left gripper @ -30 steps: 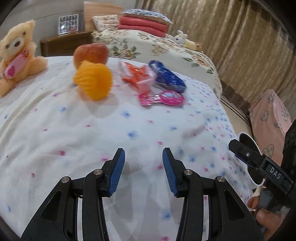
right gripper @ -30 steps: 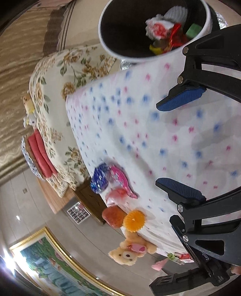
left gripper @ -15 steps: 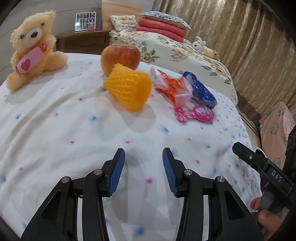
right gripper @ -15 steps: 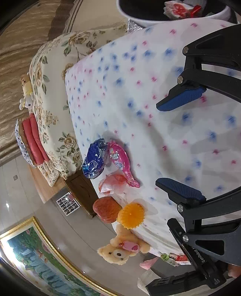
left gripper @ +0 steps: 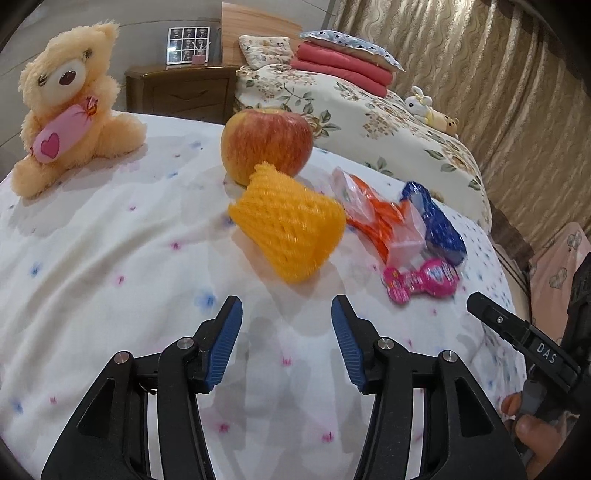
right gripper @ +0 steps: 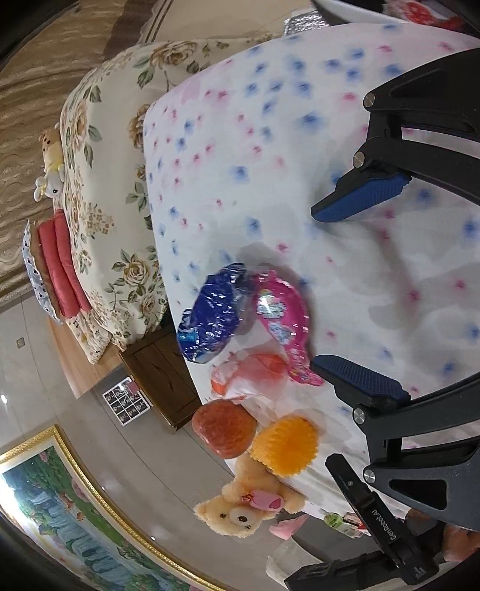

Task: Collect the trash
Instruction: 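Grasp the orange foam net with the left tool while the right tool grasps the blue wrapper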

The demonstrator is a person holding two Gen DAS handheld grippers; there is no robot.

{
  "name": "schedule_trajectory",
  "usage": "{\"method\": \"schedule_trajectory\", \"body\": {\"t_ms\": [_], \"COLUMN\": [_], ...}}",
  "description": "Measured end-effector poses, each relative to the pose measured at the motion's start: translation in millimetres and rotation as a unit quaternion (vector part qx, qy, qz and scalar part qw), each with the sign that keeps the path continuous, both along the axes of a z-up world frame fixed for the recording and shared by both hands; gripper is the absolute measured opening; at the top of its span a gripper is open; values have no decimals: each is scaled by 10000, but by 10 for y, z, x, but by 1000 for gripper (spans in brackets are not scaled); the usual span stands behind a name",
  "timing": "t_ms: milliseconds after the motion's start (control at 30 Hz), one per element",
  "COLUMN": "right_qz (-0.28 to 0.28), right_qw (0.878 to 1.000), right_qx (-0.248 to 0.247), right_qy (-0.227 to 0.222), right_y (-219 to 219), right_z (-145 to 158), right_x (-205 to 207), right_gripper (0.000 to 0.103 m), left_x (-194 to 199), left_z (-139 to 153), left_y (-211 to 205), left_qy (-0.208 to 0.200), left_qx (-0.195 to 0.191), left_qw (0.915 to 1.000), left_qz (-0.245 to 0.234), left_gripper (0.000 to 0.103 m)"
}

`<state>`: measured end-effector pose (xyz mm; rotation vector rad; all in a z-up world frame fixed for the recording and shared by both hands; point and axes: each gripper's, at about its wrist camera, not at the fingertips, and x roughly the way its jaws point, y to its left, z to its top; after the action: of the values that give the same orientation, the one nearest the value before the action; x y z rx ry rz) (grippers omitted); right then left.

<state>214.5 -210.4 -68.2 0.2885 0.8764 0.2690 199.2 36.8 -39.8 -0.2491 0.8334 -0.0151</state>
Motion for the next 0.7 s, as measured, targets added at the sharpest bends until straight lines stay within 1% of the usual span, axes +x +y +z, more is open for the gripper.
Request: {"method": "schedule_trajectory", "body": {"t_ms": [367, 467, 533, 600, 667, 700], "right_qz": [349, 404, 439, 480, 501, 508], "right_qw": [9993, 9991, 9990, 9987, 9985, 9984], "right_qx": [-107, -114, -124, -188, -231, -253], "right_qy": [-23, 6, 16, 6, -20, -19], "right_y": [68, 88, 112, 144, 174, 177], "right_z": [-7, -37, -48, -54, -54, -56], "right_x": [502, 573, 618, 641, 647, 647], "right_gripper": [76, 76, 76, 75, 69, 52], "left_x": [267, 302, 315, 331, 343, 343], "left_z": [-12, -38, -62, -88, -111, -113], "left_y": [-42, -54, -63, -62, -57, -66], "left_qy": [-13, 4, 16, 56, 104, 102], "left_qx": [87, 89, 94, 64, -1, -10], "left_qw": [10000, 10000, 9999, 9999, 9999, 9998], "left_qz": [5, -27, -47, -85, -137, -154], "left_gripper": [51, 50, 46, 31, 25, 24]}}
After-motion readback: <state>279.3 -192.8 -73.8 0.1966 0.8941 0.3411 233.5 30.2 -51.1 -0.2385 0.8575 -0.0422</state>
